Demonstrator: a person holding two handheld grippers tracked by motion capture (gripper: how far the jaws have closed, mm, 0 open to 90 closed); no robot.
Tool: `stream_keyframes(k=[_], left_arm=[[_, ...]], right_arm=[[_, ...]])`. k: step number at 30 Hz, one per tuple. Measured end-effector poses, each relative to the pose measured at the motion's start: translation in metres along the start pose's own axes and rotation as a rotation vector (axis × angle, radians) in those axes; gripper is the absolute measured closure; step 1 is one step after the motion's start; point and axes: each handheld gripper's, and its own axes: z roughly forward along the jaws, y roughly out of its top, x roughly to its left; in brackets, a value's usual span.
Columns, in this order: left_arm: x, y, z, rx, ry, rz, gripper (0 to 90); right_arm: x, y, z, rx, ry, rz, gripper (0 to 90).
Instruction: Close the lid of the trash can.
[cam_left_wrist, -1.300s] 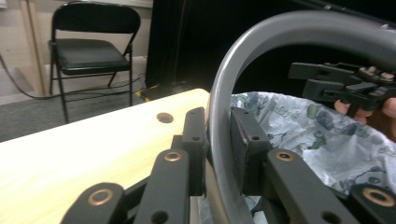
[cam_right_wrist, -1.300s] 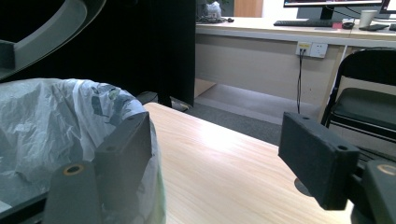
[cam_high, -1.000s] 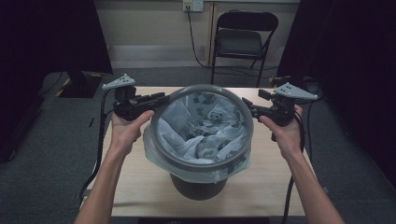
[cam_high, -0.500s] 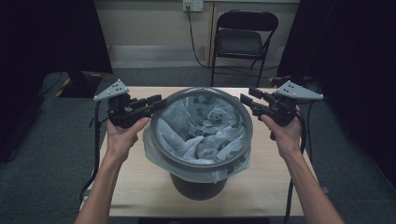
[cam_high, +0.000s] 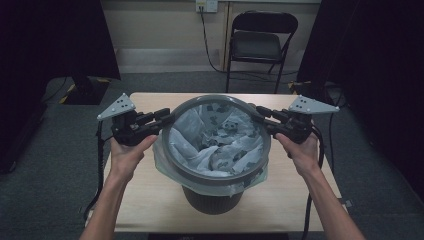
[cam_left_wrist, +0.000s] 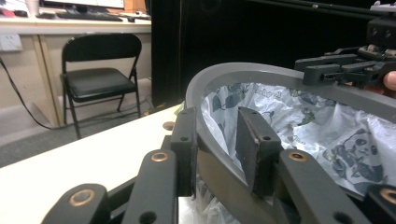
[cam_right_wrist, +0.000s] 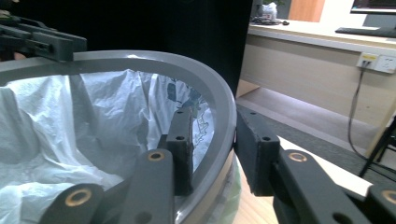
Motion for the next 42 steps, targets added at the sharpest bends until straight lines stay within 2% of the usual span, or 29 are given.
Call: stream_keyframes(k=[7, 12, 15, 17, 19, 21, 24, 27, 29, 32, 35, 39, 40, 42], left_arm=[[-0.003, -0.005, 0.000, -0.001, 0.026, 0.016, 71.4], [-0.002, -0.006, 0.000, -0.006, 0.026, 0.005, 71.5], [-0.002, -0.003, 0.002, 0.012, 0.032, -0.008, 71.9], [-0.002, -0.003, 0.003, 0.019, 0.034, 0.002, 71.5], [0.000, -0.003, 0.003, 0.020, 0.013, -0.014, 65.2], [0.002, -0.002, 0.002, 0.013, 0.017, -0.026, 58.9], [0.005, 0.000, -0.004, -0.002, 0.017, -0.024, 50.8], [0.006, 0.002, -0.010, -0.022, 0.033, -0.028, 44.7], [0.007, 0.003, -0.014, -0.029, 0.057, -0.032, 41.4], [0.008, 0.002, -0.019, -0.031, 0.071, -0.019, 37.0], [0.010, -0.001, -0.023, -0.038, 0.081, -0.030, 31.4], [0.015, -0.005, -0.032, -0.046, 0.128, -0.042, 26.0], [0.017, -0.006, -0.034, -0.051, 0.132, -0.056, 23.2], [0.021, -0.008, -0.039, -0.049, 0.129, -0.057, 17.6]], right_arm=[[0.004, -0.001, 0.002, 0.014, -0.038, -0.003, 71.3], [0.003, -0.001, 0.004, 0.019, -0.037, 0.003, 71.6], [0.002, 0.000, 0.007, 0.032, -0.033, 0.016, 71.2], [0.001, 0.001, 0.008, 0.044, -0.025, 0.015, 69.2], [-0.001, 0.000, 0.011, 0.045, -0.014, 0.025, 63.2], [-0.002, 0.001, 0.012, 0.042, -0.020, 0.031, 59.7], [-0.005, 0.003, 0.011, 0.027, -0.014, 0.042, 53.7], [-0.007, 0.006, 0.008, 0.007, -0.020, 0.058, 48.3], [-0.008, 0.008, 0.006, 0.002, -0.045, 0.063, 44.3], [-0.011, 0.008, 0.001, -0.011, -0.073, 0.075, 36.7], [-0.014, 0.006, -0.006, -0.017, -0.093, 0.087, 32.5], [-0.019, 0.001, -0.014, -0.017, -0.118, 0.104, 28.1], [-0.020, -0.001, -0.016, -0.015, -0.123, 0.110, 26.9], [-0.023, -0.005, -0.021, -0.016, -0.136, 0.127, 25.6]])
